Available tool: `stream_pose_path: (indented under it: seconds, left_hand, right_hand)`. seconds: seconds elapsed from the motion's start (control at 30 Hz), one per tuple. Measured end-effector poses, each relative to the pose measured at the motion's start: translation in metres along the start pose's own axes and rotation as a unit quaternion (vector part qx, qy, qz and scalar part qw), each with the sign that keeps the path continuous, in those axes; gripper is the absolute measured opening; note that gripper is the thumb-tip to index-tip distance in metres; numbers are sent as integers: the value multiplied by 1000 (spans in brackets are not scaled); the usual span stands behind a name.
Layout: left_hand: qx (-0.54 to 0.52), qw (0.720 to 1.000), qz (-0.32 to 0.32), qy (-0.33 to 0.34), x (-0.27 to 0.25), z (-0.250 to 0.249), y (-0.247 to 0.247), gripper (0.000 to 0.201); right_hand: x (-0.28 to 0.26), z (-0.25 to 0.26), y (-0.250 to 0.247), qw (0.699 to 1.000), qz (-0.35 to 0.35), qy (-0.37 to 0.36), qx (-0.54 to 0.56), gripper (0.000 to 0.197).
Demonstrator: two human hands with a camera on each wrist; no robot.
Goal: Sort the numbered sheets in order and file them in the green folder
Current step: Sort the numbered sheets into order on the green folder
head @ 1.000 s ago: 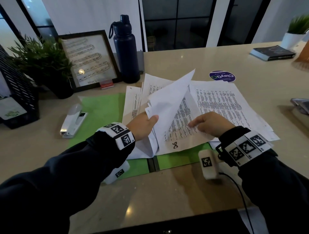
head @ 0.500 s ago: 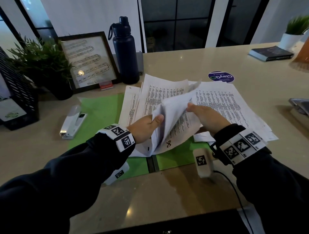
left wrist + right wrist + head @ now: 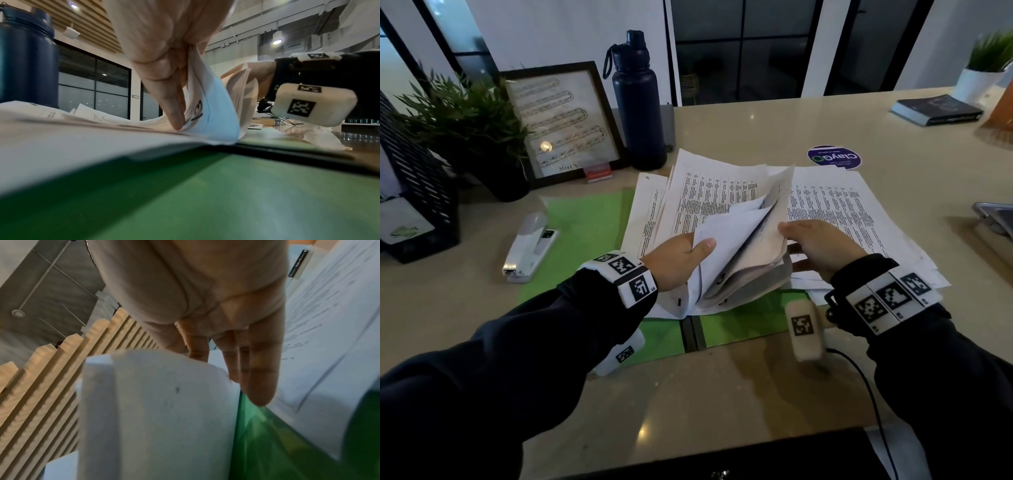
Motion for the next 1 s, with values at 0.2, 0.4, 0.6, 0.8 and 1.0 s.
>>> stream_pose_path:
  seconds: [0.2,0.4,0.6,0.8,1.0]
  left_hand:
    - [8,1000,10,-5,0,2,3,45]
    - [34,999,22,-8,-1,1,6,44]
    - [39,999,12,-20,-2,0,3,43]
    - [43,998,18,-33,-3,2,5,45]
    - [20,999,31,-34,-8,-5,7,45]
  right_hand:
    - [2,14,-13,983,-75,-69,-150,30]
    - [-6,34,-20,967,-152,-145,-143,25]
    - [-2,36,-2,989,-81,-125,-14,19]
    - [5,10,33,984,20,19,173,17]
    - [-1,2,69,965,124,53,223,37]
Point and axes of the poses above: each hand's wrist, its own x-axis towards the middle knuckle, its own y-axis out of the palm, z = x × y, the point moved 10 cm from there along x, towards the middle knuckle, and after that the axes turned 4 degrees about y, right-handed, at the moved point
